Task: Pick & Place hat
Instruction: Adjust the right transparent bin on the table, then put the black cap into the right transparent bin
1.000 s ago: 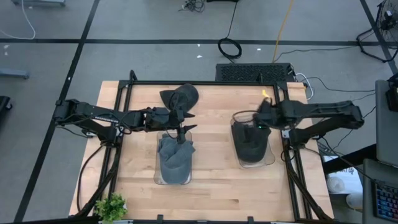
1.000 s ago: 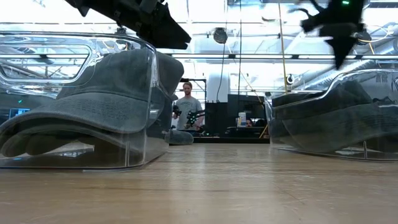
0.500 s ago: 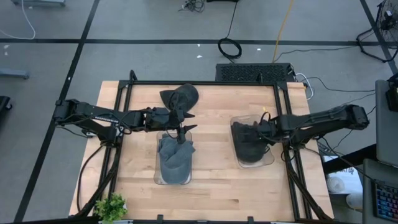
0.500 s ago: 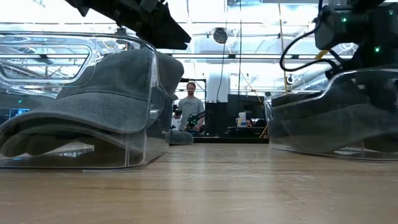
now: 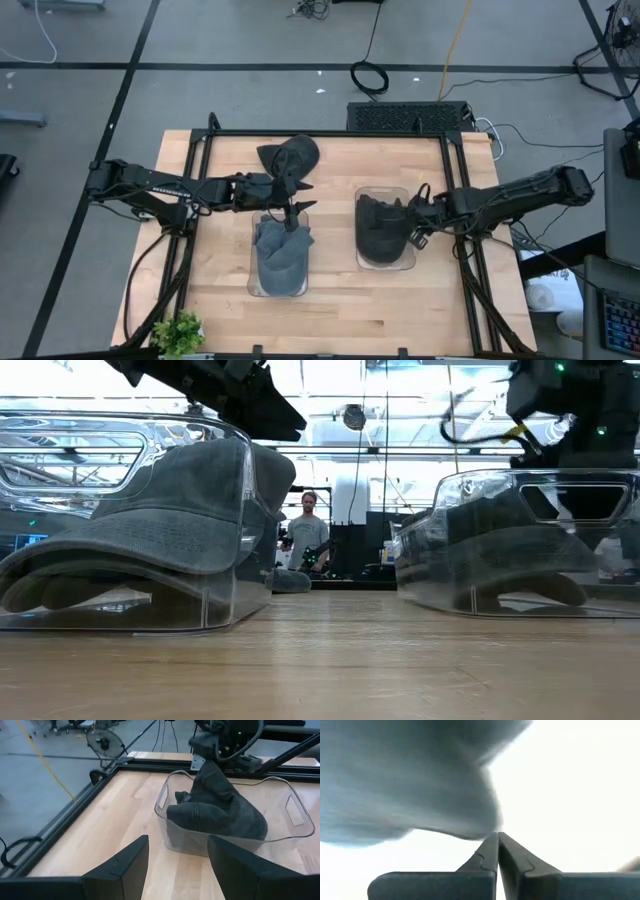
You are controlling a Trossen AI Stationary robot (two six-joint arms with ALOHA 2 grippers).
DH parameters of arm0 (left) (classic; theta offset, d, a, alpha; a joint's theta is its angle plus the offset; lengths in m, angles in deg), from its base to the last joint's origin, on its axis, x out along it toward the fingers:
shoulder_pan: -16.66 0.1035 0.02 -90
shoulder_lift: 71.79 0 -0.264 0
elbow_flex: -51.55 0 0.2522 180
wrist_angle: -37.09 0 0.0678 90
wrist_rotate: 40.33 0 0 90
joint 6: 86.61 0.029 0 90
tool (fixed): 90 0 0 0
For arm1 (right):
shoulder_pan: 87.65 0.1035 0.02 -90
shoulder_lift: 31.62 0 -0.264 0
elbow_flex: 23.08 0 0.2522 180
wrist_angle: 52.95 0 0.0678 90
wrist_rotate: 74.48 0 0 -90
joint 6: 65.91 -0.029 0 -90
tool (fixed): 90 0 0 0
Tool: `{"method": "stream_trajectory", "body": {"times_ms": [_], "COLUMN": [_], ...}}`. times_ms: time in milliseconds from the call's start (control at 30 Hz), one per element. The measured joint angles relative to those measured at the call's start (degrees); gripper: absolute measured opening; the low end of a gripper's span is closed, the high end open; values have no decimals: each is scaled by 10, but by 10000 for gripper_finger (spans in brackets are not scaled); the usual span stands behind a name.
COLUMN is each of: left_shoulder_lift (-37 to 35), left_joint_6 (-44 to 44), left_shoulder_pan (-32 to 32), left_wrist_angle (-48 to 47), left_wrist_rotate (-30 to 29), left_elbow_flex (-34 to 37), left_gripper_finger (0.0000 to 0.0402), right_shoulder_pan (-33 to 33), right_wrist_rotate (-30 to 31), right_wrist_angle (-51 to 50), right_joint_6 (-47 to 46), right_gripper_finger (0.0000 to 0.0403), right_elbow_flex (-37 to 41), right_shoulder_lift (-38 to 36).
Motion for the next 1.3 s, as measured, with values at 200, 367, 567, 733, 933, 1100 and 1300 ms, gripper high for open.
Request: {"method": "stream_trajectory", "body": {"times_ms": [200, 367, 567, 733, 933, 1100, 1300], "left_shoulder_lift": [10, 11, -12, -2, -1, -4, -11], "left_joint_6": [-82, -77, -188, -246, -245, -305, -346], "left_shoulder_pan": [0, 21, 106, 192, 233, 261, 356], "left_wrist_angle": [-30, -68, -185, -280, -328, -279, -194], "left_wrist_rotate": [9, -34, -11, 5, 14, 74, 101], "left_elbow_flex": [0, 0, -17, -14, -15, 42, 151], "left_gripper_finger": [214, 214, 214, 220, 229, 230, 230], "right_shoulder_pan": [12, 21, 24, 24, 24, 23, 23], "right_wrist_rotate": [55, 91, 125, 135, 166, 166, 166], "right_wrist_angle": [0, 124, 172, 194, 216, 274, 305], "right_joint_6": [-6, 79, 150, 177, 222, 272, 326], "right_gripper_finger": [0, 0, 0, 0, 0, 0, 0], "right_elbow_flex": [-13, -14, -14, -14, -14, -14, -14], "right_shoulder_lift": [-32, -86, -154, -187, -195, -195, -191]}}
